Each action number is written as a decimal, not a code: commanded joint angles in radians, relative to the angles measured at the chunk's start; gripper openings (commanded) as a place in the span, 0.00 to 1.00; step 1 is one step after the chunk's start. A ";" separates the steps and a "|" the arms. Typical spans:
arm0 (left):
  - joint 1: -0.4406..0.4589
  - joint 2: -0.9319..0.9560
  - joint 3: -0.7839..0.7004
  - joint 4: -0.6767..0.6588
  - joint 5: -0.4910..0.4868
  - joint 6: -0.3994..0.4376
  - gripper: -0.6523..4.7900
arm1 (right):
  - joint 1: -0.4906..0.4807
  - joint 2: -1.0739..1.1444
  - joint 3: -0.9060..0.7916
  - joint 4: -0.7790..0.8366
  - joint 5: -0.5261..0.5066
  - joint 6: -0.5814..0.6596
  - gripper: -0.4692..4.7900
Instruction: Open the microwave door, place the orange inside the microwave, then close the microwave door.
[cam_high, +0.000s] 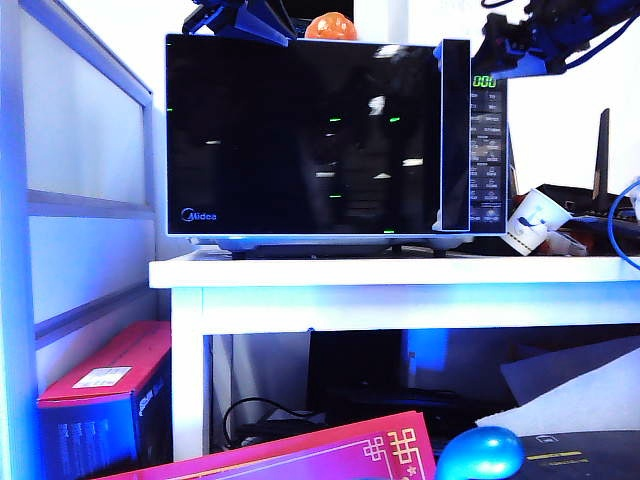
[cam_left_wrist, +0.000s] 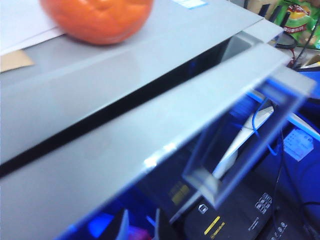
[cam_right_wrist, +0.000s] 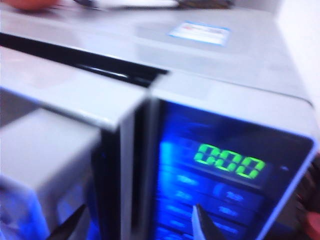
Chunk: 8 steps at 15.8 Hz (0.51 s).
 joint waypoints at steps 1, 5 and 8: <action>-0.013 -0.018 0.002 0.098 0.005 0.001 0.28 | 0.008 -0.038 0.005 -0.013 -0.180 -0.004 0.61; -0.026 -0.026 0.002 0.172 0.000 0.002 0.28 | -0.019 -0.131 0.005 -0.080 -0.225 -0.008 0.61; -0.030 -0.023 0.002 0.226 -0.045 0.003 0.28 | -0.020 -0.205 0.005 -0.080 -0.265 -0.007 0.61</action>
